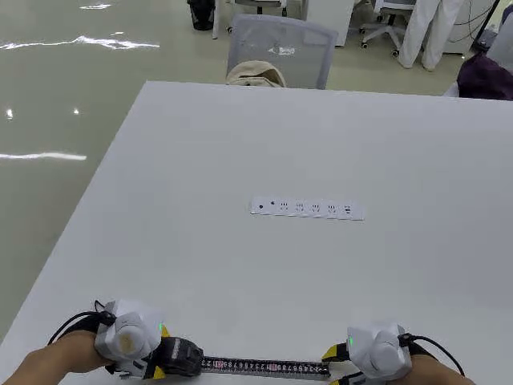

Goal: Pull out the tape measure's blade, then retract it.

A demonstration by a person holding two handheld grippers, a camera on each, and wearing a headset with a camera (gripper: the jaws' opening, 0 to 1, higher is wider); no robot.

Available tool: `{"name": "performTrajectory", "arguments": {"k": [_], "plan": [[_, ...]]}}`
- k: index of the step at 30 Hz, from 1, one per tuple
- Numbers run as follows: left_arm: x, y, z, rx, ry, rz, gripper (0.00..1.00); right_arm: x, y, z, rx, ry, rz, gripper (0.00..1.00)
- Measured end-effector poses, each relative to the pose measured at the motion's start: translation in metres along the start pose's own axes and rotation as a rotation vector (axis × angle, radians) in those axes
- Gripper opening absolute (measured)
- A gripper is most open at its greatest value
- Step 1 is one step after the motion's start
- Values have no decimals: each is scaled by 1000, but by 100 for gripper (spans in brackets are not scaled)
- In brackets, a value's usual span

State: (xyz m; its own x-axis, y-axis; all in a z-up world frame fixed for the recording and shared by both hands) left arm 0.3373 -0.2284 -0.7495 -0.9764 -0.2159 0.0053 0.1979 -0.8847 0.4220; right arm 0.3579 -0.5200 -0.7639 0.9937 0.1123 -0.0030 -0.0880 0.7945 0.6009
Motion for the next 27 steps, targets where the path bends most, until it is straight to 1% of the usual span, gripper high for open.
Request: {"name": "performTrajectory", "arguments": {"k": [1, 4, 6, 9, 13, 15, 19, 21, 23, 24, 25, 27], "plan": [[1, -2, 0, -3, -2, -4, 34, 0, 1, 0, 1, -2, -2, 32], [3, -6, 1, -9, -1, 0, 37, -1, 1, 0, 5, 1, -4, 32], [4, -6, 2, 4, -4, 19, 40, -1, 2, 0, 6, -6, -6, 34], [6, -6, 4, 13, -3, 33, 42, 0, 4, 1, 16, -17, -17, 37], [11, -7, 4, 27, -4, 76, 48, 2, 7, 5, 29, -44, -35, 43], [13, -8, 5, 36, -3, 113, 50, 4, 9, 7, 38, -62, -47, 45], [15, -9, 8, 52, 12, 160, 55, 6, 11, 11, 51, -97, -62, 52], [16, -11, 10, 59, 30, 184, 58, 6, 12, 13, 61, -111, -76, 53], [15, -11, 12, 78, 55, 226, 61, 5, 15, 15, 73, -129, -93, 56], [15, -11, 14, 87, 62, 237, 63, 3, 15, 16, 75, -131, -95, 57], [18, -11, 16, 100, 69, 254, 64, 2, 15, 16, 78, -138, -106, 58], [20, -13, 18, 100, 76, 273, 66, -1, 16, 18, 80, -146, -114, 61]]}}
Point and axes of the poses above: the centre of the closed fingertips' face, and the gripper's own axes: z roughly backward along the fingers, x roughly to its right, y roughly out of its top, the point moved 2 cm from there along z, roughly backward along the fingers, and after that the axes turned 4 degrees about z, right-handed, at the moved point
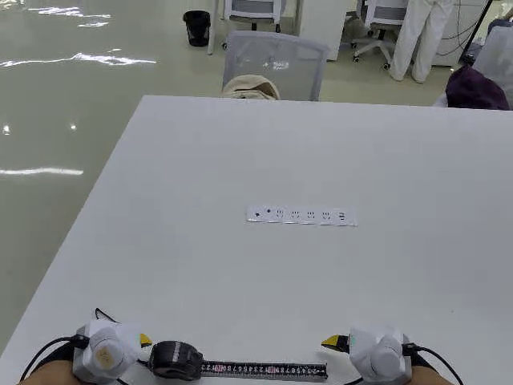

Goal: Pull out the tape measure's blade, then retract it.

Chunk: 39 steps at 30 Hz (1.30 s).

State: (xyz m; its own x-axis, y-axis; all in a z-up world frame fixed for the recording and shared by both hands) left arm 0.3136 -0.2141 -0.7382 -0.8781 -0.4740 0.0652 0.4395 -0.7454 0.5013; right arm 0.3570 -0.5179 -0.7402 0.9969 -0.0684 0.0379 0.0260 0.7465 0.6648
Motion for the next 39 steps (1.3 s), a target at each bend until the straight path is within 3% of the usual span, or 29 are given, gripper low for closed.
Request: {"name": "performTrajectory", "arguments": {"k": [8, 15, 18, 25, 32, 35, 39], "plan": [[10, 1, 10, 70, 62, 99, 76, -9, 6, 12, 30, -75, -78, 69], [22, 0, 18, 114, 116, 141, 82, -20, 10, 20, 50, -153, -154, 78], [22, -1, 21, 134, 145, 155, 84, -24, 8, 22, 44, -174, -167, 81], [38, -8, 27, 165, 190, 233, 92, -34, 9, 34, 59, -250, -239, 87], [50, -5, 37, 188, 243, 263, 97, -44, 15, 44, 79, -306, -279, 90], [56, 1, 42, 225, 261, 287, 99, -52, 15, 47, 80, -321, -292, 91], [61, 6, 47, 236, 288, 297, 99, -58, 16, 52, 91, -349, -314, 92]]}}
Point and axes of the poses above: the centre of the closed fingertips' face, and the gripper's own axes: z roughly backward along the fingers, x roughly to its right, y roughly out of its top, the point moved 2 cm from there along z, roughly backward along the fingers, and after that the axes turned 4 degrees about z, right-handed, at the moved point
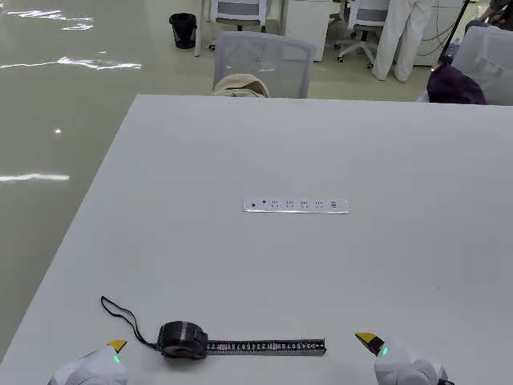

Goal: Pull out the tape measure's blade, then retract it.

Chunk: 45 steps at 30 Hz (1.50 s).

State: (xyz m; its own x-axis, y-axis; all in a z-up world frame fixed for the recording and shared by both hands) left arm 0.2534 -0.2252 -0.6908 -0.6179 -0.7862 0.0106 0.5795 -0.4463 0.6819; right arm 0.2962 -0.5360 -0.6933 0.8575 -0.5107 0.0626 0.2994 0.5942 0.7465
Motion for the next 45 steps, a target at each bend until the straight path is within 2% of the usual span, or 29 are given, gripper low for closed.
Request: {"name": "performTrajectory", "arguments": {"k": [4, 7, 9, 14, 16, 20, 26, 35, 45], "plan": [[6, 6, 4, 22, 21, 18, 99, -5, -1, 6, 8, -17, -18, 92], [8, 6, 6, 27, 38, 30, 99, -6, -1, 10, 13, -42, -40, 92], [8, 8, 8, 50, 74, 58, 99, -8, -1, 13, 19, -58, -57, 92], [14, 5, 10, 74, 106, 116, 99, -12, -3, 17, 27, -77, -81, 92], [14, 6, 12, 97, 144, 125, 99, -14, -3, 18, 28, -85, -85, 92], [15, 7, 14, 133, 177, 198, 99, -16, 0, 20, 40, -103, -102, 92], [13, 10, 19, 170, 231, 257, 98, -21, 4, 20, 56, -125, -118, 92], [17, 13, 18, 171, 259, 274, 98, -25, 3, 22, 61, -162, -151, 92], [20, 22, 9, 173, 294, 289, 97, -35, 3, 19, 56, -193, -169, 91]]}}
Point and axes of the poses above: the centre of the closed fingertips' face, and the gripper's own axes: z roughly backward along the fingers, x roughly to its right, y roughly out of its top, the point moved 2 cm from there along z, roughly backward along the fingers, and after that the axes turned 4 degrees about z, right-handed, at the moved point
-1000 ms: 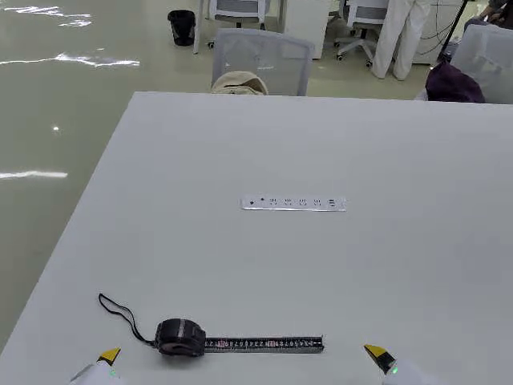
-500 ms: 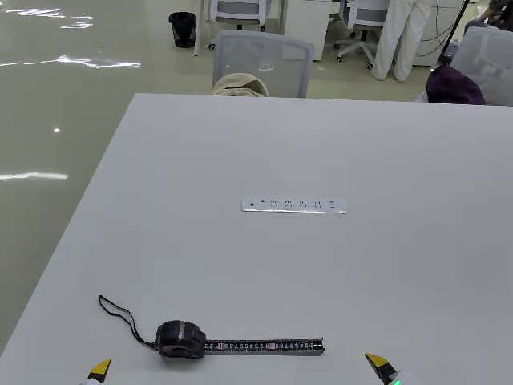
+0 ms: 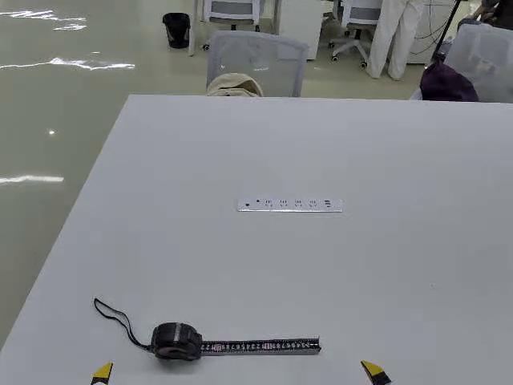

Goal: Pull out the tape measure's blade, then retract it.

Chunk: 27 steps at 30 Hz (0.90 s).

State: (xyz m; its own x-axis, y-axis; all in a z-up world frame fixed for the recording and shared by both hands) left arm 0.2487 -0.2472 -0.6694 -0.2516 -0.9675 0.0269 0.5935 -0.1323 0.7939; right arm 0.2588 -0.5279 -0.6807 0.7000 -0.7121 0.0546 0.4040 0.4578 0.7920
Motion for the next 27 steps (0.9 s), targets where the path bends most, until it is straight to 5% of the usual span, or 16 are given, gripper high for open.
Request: {"name": "performTrajectory", "arguments": {"k": [8, 14, 27], "plan": [[7, 9, -8, 21, 27, 8, 94, -2, -4, -3, -5, -1, -21, 90], [3, 8, -16, 29, 106, 30, 90, 0, -6, -4, -2, -5, -32, 90], [-11, 10, -29, 53, 182, 102, 86, 10, -7, -9, 2, 23, -26, 86]]}}
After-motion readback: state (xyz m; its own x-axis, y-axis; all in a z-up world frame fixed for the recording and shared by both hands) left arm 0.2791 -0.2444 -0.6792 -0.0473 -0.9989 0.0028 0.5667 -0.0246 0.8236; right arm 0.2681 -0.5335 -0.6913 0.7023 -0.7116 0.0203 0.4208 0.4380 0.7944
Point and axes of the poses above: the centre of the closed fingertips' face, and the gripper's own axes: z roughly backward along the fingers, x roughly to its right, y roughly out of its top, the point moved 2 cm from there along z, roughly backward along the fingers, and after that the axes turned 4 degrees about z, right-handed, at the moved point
